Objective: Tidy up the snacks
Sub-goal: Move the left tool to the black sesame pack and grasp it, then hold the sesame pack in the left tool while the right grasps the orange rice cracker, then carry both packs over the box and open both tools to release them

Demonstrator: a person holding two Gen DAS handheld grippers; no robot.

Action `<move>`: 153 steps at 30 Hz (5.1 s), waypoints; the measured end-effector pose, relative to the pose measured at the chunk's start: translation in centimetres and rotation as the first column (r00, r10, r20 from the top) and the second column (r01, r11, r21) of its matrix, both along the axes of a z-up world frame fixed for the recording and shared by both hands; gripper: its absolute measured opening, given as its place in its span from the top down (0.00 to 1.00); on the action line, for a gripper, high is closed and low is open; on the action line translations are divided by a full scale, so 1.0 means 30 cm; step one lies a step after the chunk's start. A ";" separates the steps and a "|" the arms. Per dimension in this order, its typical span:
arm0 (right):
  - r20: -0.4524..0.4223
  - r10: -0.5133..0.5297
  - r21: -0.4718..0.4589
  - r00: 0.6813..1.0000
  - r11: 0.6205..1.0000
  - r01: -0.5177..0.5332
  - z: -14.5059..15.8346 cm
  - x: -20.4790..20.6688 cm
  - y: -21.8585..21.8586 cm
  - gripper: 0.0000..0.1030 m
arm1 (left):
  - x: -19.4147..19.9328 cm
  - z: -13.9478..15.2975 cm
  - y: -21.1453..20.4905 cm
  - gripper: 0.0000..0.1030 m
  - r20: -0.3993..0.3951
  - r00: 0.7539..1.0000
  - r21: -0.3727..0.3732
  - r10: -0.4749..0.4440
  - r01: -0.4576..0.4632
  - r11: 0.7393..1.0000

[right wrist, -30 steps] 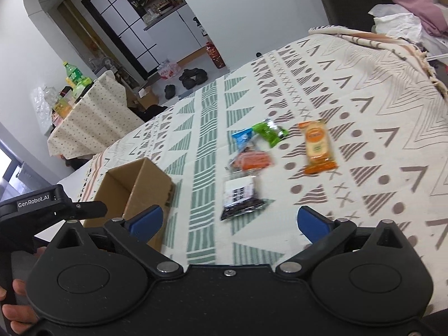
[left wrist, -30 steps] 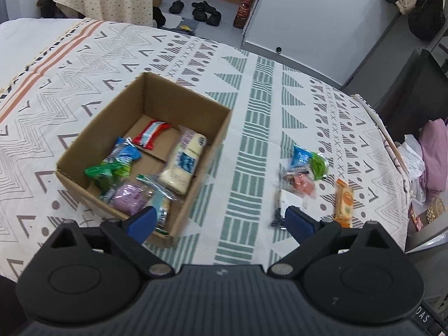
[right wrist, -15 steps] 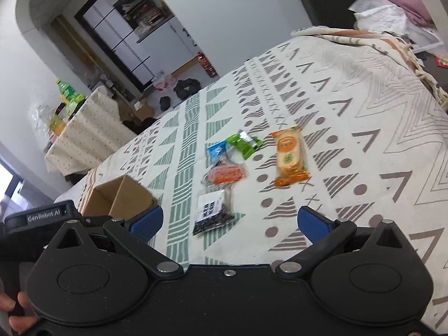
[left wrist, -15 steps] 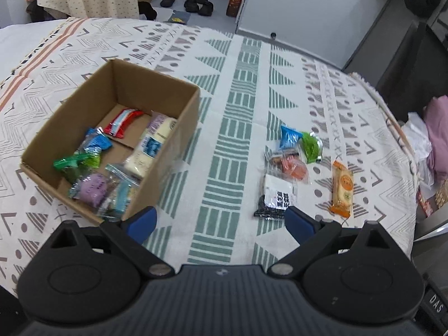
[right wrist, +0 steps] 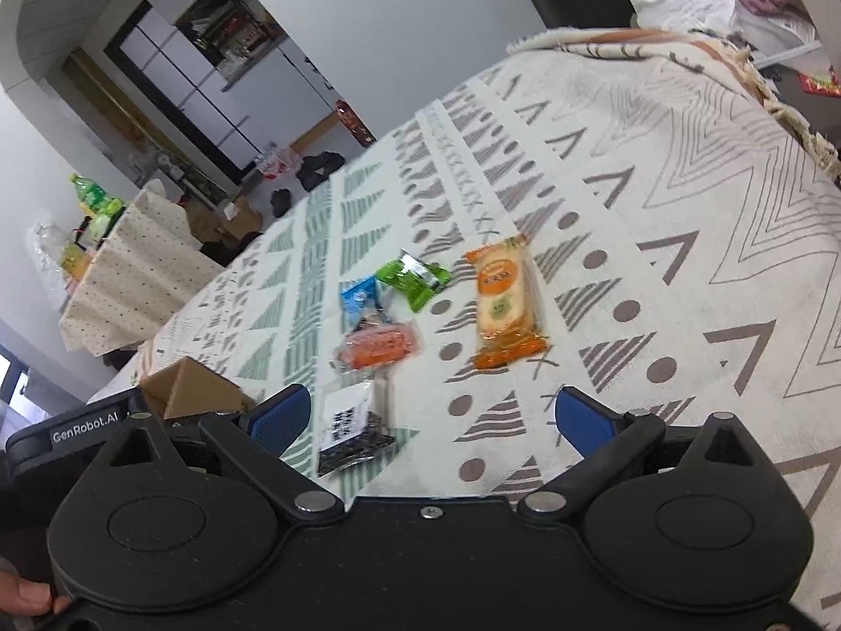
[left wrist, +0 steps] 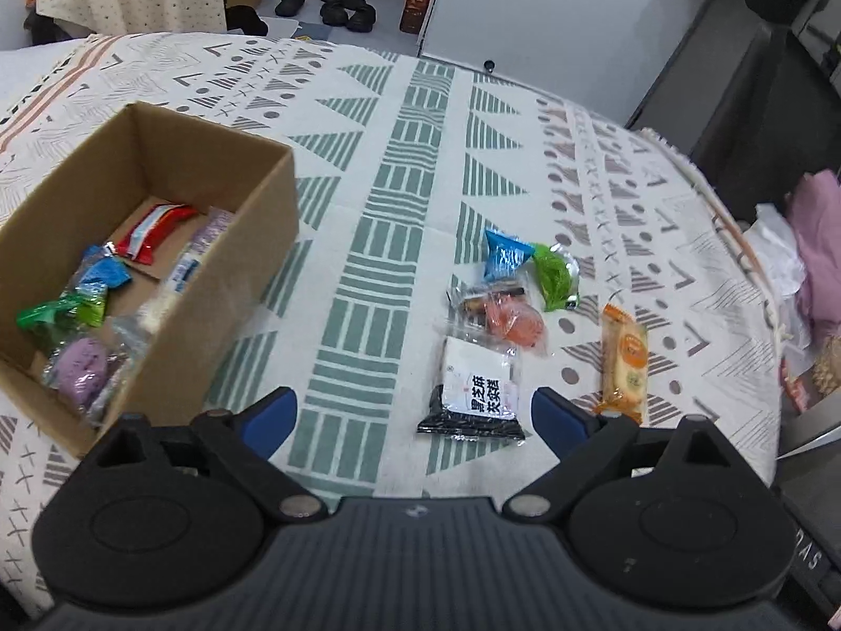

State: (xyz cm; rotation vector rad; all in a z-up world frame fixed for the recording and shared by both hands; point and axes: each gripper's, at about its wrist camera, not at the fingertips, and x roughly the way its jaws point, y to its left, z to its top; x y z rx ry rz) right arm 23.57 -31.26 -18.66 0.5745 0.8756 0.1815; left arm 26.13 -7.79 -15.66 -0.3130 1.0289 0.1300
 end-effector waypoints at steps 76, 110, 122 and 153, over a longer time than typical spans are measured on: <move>0.041 -0.021 -0.007 0.999 1.000 0.022 0.066 -0.144 0.103 0.67 | -0.177 0.143 0.165 0.55 -0.002 0.999 -0.051 0.036 -0.036 0.998; 0.138 0.170 -0.050 0.976 0.985 -0.165 0.322 -0.120 0.613 0.67 | -0.214 0.222 0.691 0.55 0.084 0.969 -0.204 0.232 -0.211 0.956; 0.088 0.212 -0.057 0.973 0.976 -0.208 0.273 -0.047 0.762 0.67 | -0.122 0.136 0.785 0.55 0.042 0.967 -0.229 0.250 -0.234 0.945; 0.064 0.193 -0.063 0.979 0.980 -0.189 0.266 -0.034 0.722 0.31 | -0.145 0.147 0.734 0.13 0.025 0.967 -0.163 0.252 -0.244 0.956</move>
